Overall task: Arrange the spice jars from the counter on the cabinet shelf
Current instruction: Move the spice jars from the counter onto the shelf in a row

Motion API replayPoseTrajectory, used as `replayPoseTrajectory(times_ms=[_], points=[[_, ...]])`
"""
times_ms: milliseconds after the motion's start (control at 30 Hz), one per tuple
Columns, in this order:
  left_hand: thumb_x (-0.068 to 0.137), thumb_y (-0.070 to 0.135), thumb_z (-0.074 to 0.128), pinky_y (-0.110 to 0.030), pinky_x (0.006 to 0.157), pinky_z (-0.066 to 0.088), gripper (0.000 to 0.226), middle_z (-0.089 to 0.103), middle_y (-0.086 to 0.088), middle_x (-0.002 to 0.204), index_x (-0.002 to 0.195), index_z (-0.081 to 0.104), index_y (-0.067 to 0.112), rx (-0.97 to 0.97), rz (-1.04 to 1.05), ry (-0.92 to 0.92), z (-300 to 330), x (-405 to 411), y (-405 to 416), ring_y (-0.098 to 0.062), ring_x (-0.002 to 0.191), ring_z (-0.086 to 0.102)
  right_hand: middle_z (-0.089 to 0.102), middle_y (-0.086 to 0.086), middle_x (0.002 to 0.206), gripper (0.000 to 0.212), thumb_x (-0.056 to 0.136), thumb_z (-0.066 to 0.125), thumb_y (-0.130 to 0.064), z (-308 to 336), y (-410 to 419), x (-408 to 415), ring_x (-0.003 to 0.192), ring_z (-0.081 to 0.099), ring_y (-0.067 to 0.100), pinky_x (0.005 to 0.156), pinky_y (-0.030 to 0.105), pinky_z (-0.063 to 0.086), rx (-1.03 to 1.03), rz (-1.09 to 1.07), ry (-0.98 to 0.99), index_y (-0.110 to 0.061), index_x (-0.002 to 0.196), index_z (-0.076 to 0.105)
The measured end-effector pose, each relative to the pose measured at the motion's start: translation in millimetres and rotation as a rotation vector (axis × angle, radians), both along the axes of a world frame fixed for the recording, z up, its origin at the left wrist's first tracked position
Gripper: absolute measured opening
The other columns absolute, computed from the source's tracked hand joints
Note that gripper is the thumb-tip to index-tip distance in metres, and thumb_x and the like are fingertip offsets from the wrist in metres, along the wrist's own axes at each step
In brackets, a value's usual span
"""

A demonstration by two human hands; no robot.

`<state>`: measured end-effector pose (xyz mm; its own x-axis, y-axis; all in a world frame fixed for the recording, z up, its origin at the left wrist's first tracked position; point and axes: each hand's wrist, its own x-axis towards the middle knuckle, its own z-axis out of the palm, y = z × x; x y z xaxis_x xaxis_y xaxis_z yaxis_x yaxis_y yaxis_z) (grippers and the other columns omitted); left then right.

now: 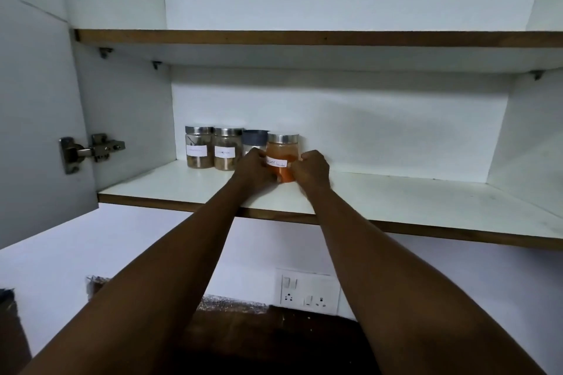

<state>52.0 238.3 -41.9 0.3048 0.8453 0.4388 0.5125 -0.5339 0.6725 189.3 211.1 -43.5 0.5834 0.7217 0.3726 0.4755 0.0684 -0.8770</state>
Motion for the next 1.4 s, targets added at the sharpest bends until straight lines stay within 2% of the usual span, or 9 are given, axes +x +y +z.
replayPoseTrajectory(times_ms=[67,233,367,433,500,600,767,933,1400], points=[[0.075,0.021,0.082,-0.028,0.082,0.054,0.053,0.072,0.002,0.098,0.121,0.059,0.005,-0.049,0.0,-0.049,0.0,-0.6,-2.9,-0.013,0.095,0.068,0.072,0.011,0.12,0.043,0.085,0.077,-0.026,-2.3,0.1,4.7,0.11,0.069,0.028,0.084,0.026,0.049,0.026,-0.057,0.041,-0.004,0.121,0.069],[0.078,0.004,0.075,-0.053,0.101,0.052,0.045,0.071,-0.021,0.114,0.12,0.057,-0.001,-0.134,-0.002,-0.184,2.2,-3.5,-5.0,-0.035,0.112,0.067,0.074,0.013,0.109,0.033,0.088,0.068,-0.026,-3.2,1.0,1.7,0.099,0.071,0.028,0.075,0.027,0.049,-0.012,-0.039,0.013,-0.004,0.112,0.071],[0.08,0.007,0.072,-0.056,0.099,0.053,0.018,0.072,-0.024,0.109,0.09,0.059,0.012,-0.119,-0.013,-0.227,0.0,-3.1,-2.7,-0.037,0.109,0.068,0.074,0.012,0.105,0.029,0.089,0.065,-0.026,-3.4,2.6,1.7,0.088,0.068,0.023,0.068,0.024,0.043,-0.023,-0.051,-0.018,-0.005,0.108,0.072],[0.085,0.006,0.07,-0.057,0.099,0.053,0.017,0.072,-0.026,0.109,0.083,0.057,0.017,-0.121,-0.034,-0.24,-0.2,-2.3,-2.4,-0.039,0.108,0.069,0.074,0.011,0.106,0.029,0.09,0.066,-0.028,-3.6,2.5,3.3,0.08,0.061,0.018,0.06,0.02,0.04,-0.018,-0.063,-0.02,-0.006,0.108,0.072],[0.083,0.004,0.068,-0.058,0.1,0.053,0.012,0.07,-0.026,0.111,0.09,0.061,0.011,-0.141,-0.06,-0.246,-0.4,-2.4,-3.1,-0.04,0.11,0.068,0.074,0.012,0.106,0.028,0.09,0.066,-0.027,-3.8,3.1,4.2,0.079,0.057,0.017,0.064,0.021,0.041,-0.015,-0.068,-0.026,-0.004,0.106,0.072],[0.08,0.0,0.07,-0.055,0.103,0.051,0.033,0.069,-0.021,0.118,0.113,0.064,-0.002,-0.152,-0.073,-0.192,0.5,-3.0,-4.3,-0.036,0.115,0.065,0.075,0.013,0.105,0.02,0.092,0.064,-0.023,-2.8,2.6,4.3,0.077,0.058,0.018,0.064,0.022,0.04,-0.026,-0.072,-0.04,-0.006,0.098,0.072],[0.08,-0.003,0.068,-0.051,0.105,0.051,0.041,0.071,-0.018,0.119,0.121,0.063,-0.001,-0.139,-0.058,-0.126,1.5,-1.3,-4.3,-0.033,0.116,0.065,0.075,0.014,0.109,0.023,0.092,0.063,-0.021,-1.1,-1.8,3.0,0.101,0.069,0.028,0.073,0.024,0.04,-0.03,-0.068,-0.036,-0.004,0.103,0.074],[0.081,-0.008,0.066,-0.05,0.107,0.05,0.047,0.07,-0.017,0.124,0.127,0.062,-0.002,-0.149,-0.062,-0.128,2.5,-0.2,-3.3,-0.032,0.119,0.064,0.074,0.015,0.112,0.026,0.092,0.063,-0.022,0.1,-1.7,2.3,0.104,0.068,0.031,0.073,0.025,0.04,-0.041,-0.051,-0.025,-0.003,0.105,0.073],[0.08,-0.012,0.06,-0.046,0.109,0.051,0.041,0.072,-0.015,0.122,0.118,0.068,-0.001,-0.148,-0.111,-0.105,-3.4,4.4,8.9,-0.029,0.119,0.066,0.07,0.018,0.124,0.033,0.094,0.064,-0.021,-0.2,-1.0,1.4,0.115,0.065,0.033,0.076,0.025,0.041,-0.053,-0.016,0.011,0.0,0.12,0.069]])
